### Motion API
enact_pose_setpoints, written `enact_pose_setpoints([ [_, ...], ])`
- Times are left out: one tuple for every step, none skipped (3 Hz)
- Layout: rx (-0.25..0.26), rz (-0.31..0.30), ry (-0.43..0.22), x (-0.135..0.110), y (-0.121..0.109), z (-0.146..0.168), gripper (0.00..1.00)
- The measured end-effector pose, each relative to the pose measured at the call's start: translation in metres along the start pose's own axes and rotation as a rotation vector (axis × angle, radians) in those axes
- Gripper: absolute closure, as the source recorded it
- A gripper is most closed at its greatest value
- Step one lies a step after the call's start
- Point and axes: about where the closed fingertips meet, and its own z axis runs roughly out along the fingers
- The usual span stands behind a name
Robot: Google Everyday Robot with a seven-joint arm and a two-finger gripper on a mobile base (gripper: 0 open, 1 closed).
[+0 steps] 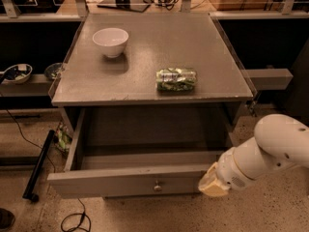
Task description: Close top drawer
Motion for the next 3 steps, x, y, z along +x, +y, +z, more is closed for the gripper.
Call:
enact_pose_setpoints([
  [-0.005, -0.022, -0.016, -0.013, -0.006, 0.008, 1.0],
  [-0.007, -0.049, -0.025, -0.026, -0.013, 0.013, 1.0],
  [-0.008, -0.051, -0.026, -0.027, -0.014, 0.013, 0.84],
])
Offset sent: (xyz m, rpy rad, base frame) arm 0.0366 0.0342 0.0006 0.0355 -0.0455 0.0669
